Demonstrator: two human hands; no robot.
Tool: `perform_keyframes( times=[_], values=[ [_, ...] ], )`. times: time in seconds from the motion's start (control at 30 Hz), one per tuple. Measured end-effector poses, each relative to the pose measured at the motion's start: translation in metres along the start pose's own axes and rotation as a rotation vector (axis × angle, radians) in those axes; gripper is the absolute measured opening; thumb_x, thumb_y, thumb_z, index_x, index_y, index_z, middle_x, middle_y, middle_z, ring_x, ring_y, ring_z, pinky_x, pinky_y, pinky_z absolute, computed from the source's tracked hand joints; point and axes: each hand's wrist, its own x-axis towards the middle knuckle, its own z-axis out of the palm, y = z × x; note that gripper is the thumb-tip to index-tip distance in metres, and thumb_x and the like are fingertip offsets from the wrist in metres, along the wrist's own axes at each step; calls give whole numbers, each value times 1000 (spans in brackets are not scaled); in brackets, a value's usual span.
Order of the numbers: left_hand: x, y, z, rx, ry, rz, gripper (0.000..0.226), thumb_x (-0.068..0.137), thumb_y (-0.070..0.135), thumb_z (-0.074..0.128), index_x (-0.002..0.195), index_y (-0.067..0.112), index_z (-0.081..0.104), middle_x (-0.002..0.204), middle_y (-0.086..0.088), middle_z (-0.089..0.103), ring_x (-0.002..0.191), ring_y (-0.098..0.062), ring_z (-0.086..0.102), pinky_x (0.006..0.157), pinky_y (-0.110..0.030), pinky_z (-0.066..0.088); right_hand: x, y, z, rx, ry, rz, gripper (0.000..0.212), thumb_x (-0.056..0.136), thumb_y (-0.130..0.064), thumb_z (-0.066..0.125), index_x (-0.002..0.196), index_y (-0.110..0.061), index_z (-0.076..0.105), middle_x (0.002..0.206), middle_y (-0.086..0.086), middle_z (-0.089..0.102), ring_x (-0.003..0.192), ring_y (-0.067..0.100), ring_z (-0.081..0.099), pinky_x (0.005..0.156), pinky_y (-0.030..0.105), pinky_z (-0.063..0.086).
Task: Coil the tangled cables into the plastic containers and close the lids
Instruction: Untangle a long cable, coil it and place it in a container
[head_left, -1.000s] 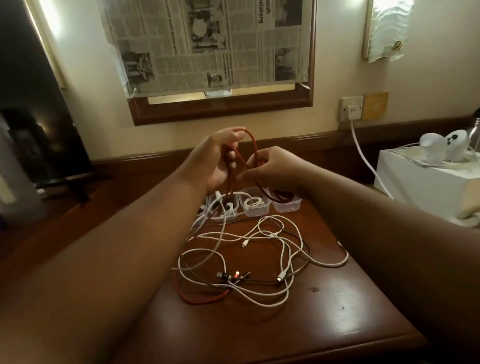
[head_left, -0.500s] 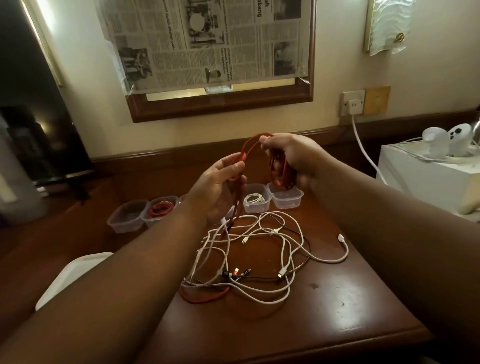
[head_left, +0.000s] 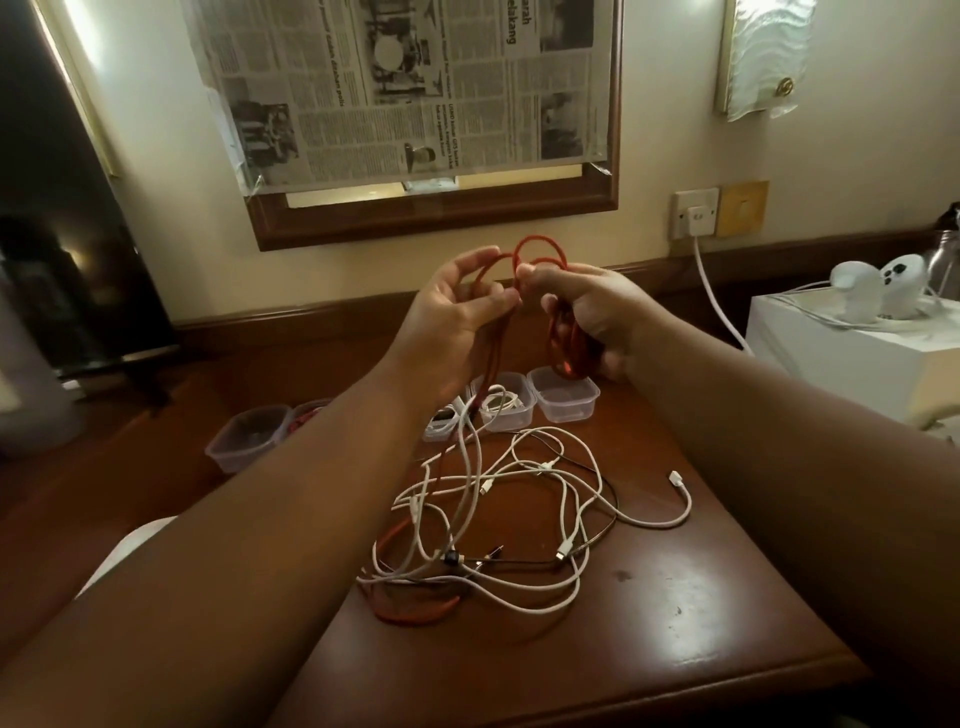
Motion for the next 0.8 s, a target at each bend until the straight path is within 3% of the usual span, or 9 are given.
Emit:
perform_keyframes(
  times=[0.17,0.27,0.37,0.5,0.63,0.73,0.8],
  values=[
    [-12,-13,0,310,15,11,31,87,-4,67,114,12,63,102,-11,71,92,-21,74,75,-29,59,-1,8,6,-98,-78,-19,13,87,-19,73,97,-11,70,82,7,74,69,20,75,56,29,58],
    [-15,-8,-5,468,8,-4,22,89,2,67,108,13,65,100,-9,72,87,-13,74,69,-19,57,6,8,7,-357,-37,-69,13,89,-28,71,93,-15,71,86,4,73,78,19,74,67,31,60],
    [-13,1,-13,496,-16,-102,16,93,7,62,107,13,66,90,-5,76,84,-14,75,68,-19,57,11,8,5,-432,-35,-67,14,92,-33,68,92,-20,70,90,4,72,87,20,71,80,35,59],
    [-9,5,-18,603,-9,-117,17,97,5,57,105,14,69,90,-5,76,82,-11,75,67,-17,56,12,11,6,-466,-128,-7,12,88,-31,72,89,-19,70,90,5,72,83,18,70,75,32,58],
    [-10,1,-25,493,-11,-172,23,101,4,46,108,8,68,93,-8,75,88,-18,75,73,-24,59,11,16,9,-573,-129,-29,16,83,-34,75,88,-20,71,95,3,69,91,19,64,83,34,54],
    [-8,-4,-26,246,81,-205,24,102,5,43,107,3,67,81,-7,71,78,-20,73,74,-31,61,9,20,13,-603,-161,-67,9,87,-26,73,89,-19,68,86,-2,67,80,10,63,65,21,49],
    [-6,-7,-26,130,148,-234,23,103,6,44,107,1,66,77,-7,68,71,-16,70,67,-28,60,8,22,17,-593,-154,-97,7,89,-22,72,90,-17,68,80,-5,66,68,4,62,54,14,44]
  ],
)
